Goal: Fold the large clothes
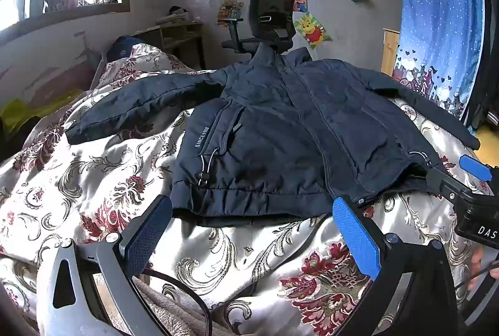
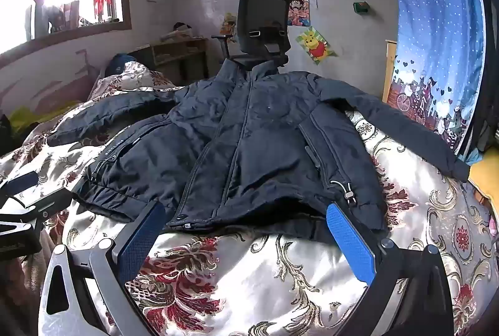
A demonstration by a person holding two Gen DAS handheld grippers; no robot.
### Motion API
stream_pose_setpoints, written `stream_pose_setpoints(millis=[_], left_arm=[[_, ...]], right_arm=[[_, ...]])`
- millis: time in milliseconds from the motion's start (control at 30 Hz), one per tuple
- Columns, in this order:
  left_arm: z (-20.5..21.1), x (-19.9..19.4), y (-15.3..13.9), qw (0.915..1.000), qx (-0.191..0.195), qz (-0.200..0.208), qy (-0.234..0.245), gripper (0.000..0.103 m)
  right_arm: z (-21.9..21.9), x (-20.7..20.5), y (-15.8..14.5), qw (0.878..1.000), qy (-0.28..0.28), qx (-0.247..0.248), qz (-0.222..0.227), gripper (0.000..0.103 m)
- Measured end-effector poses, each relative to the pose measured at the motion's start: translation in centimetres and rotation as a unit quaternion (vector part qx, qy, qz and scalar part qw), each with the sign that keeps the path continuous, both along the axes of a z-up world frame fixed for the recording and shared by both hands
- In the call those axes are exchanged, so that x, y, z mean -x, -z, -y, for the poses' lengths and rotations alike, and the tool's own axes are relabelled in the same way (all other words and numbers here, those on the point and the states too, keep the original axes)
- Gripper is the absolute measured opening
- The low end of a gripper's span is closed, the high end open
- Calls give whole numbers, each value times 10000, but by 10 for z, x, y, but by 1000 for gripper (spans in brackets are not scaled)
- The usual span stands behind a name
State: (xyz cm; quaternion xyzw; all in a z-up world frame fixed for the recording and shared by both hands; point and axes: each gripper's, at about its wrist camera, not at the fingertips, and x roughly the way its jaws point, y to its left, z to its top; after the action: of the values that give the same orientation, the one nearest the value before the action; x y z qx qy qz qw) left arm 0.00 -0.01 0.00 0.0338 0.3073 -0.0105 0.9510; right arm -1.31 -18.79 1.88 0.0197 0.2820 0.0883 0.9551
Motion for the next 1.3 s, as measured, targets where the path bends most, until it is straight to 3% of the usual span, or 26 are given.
stream_pose_setpoints(millis=[1300], left_arm=[[0, 0, 0, 10000, 22, -23, -9, 101]], right_arm=[[-1, -2, 5, 10000, 7, 36, -84, 103]])
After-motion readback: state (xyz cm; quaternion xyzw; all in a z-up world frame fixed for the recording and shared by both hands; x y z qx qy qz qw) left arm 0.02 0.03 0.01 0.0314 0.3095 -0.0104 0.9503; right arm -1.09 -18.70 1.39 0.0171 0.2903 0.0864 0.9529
